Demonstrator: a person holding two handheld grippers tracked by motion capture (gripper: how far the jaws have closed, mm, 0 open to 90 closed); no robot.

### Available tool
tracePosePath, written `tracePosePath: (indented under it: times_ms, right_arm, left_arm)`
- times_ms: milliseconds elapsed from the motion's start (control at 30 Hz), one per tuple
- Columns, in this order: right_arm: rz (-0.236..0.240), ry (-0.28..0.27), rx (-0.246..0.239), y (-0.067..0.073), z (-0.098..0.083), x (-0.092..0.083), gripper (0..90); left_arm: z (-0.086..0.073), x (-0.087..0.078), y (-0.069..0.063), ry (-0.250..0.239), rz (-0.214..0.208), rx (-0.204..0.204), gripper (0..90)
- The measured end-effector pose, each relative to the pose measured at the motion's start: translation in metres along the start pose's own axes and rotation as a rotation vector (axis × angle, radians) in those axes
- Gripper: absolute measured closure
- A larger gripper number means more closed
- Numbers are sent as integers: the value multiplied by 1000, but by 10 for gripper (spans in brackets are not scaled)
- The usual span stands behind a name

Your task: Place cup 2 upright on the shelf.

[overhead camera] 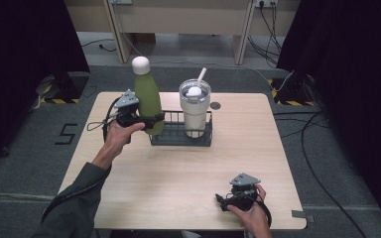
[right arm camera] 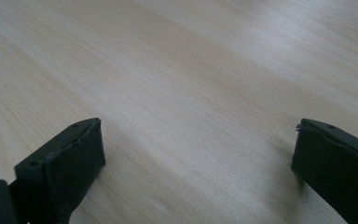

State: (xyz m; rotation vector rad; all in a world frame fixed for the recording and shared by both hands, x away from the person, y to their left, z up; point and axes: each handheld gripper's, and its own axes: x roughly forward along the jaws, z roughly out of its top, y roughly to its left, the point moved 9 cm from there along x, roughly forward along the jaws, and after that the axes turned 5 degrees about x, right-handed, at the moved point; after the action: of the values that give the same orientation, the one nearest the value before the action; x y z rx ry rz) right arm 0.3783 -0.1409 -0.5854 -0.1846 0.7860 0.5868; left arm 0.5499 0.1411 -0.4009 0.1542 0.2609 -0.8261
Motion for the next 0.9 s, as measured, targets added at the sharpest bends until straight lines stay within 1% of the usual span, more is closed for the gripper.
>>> tracePosePath:
  times_ms: [67,100,200,233,333,367,400,500,733,900]
  right_arm:
    - [-2,-2,-1,0,0,0,26]
    - [-2,-2,-1,0,0,0,26]
    - [-2,-2,-2,0,0,0,25]
    - [-2,-2,-2,0,0,0,25]
    - [-2,-2,-2,0,0,0,25]
    - [-2,-2,-2,0,0,0,25]
    - [-2,-2,-2,0,0,0,25]
    - [-2,-2,-2,0,0,0,24]
    - [-1,-1,-3,0,0,0,22]
    - [-1,-1,-3,0,0,0,22]
  left_arm:
    - [1,6,4,2,10,1,204]
    - [1,6,4,2,10,1,204]
    - [2,15,9,2,21,-4,204]
    - [2,15,9,2,21,-4,204]
    - [2,23,12,2,26,-5,204]
    - [1,28,14,5,28,-1,204]
    - [1,28,14,5,28,-1,204]
    - [0,36,15,5,30,-1,204]
    - [-2,46,17,-2,36,0,204]
    - [-5,51,19,-7,41,-10,204]
